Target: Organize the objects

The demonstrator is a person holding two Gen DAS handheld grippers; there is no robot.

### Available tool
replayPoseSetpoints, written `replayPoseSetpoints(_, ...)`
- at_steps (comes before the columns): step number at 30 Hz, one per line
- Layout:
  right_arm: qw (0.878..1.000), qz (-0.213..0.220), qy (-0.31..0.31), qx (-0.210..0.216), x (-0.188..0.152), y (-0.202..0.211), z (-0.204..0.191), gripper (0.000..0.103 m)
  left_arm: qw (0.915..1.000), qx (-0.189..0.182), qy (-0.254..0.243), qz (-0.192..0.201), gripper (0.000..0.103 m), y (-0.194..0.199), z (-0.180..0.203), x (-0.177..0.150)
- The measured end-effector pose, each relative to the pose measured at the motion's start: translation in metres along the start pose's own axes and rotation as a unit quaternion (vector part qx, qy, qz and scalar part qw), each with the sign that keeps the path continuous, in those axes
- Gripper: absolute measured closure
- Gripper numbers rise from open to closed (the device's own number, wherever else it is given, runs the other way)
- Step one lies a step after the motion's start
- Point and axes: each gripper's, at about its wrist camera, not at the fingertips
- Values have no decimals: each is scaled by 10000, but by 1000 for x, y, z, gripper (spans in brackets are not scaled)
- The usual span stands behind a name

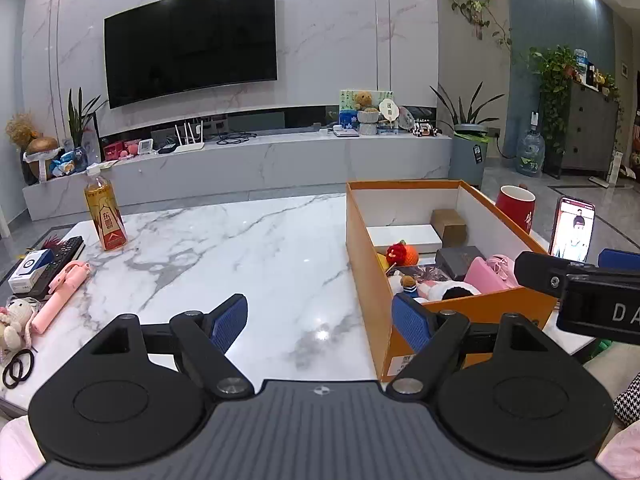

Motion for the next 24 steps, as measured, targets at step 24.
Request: replayPoseSetpoints(24,9999,-77,147,16,-6,-3,-12,2,9998,200,23,-76,9,5,-5,4)
Point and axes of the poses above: each gripper's, at about its wrist camera, not at the fingertips, and y roughly against the way its jaws point, z to its right, x to its top, and after that the axes turned 3 degrees about y, right-handed
